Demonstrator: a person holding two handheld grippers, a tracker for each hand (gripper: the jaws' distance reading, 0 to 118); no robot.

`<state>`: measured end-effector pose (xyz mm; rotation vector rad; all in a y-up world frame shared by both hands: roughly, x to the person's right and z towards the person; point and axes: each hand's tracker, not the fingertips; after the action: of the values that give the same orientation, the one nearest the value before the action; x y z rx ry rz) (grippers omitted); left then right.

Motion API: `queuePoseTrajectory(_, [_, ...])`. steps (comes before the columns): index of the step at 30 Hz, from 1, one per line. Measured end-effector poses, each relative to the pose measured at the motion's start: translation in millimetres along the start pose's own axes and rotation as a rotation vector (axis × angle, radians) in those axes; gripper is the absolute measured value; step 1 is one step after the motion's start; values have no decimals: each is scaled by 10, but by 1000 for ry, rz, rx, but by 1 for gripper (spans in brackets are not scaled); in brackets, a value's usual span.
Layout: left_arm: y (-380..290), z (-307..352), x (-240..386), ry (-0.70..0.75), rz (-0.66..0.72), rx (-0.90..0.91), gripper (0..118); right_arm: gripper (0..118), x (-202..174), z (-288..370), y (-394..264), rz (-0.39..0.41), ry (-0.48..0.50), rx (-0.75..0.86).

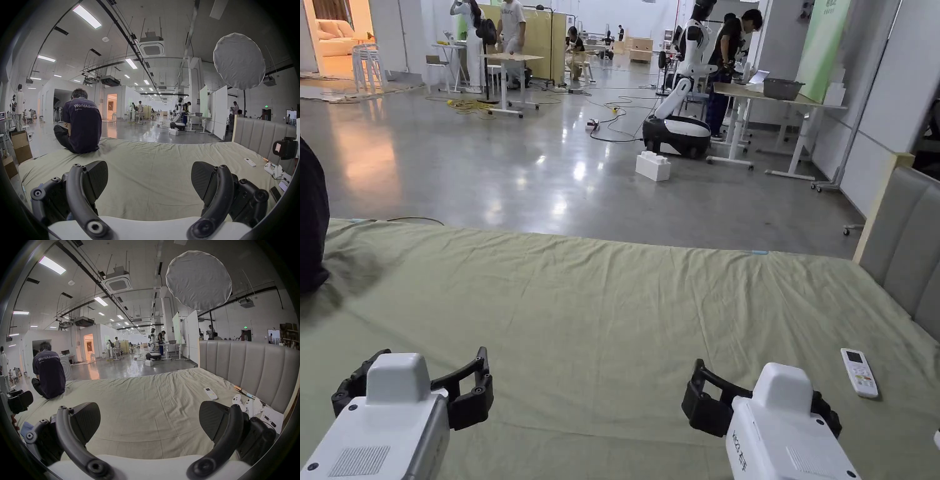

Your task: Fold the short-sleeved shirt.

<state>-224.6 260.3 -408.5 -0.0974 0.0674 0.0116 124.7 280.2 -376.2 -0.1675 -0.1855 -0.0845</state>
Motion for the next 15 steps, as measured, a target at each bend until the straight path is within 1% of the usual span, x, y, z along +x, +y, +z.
queuePoseTrajectory(3, [-4,0,-2,-7,-2,-8,104,118,12,-7,18,-28,-13,-23])
queuePoseTrajectory(8, [-2,-4,5,-27,8,-20,104,118,-12,-14,59,-46,-66,-92])
queuePoseTrajectory(15, [-9,-17,27,-39,10,-22,104,118,0,-58,48,-40,-49,-116])
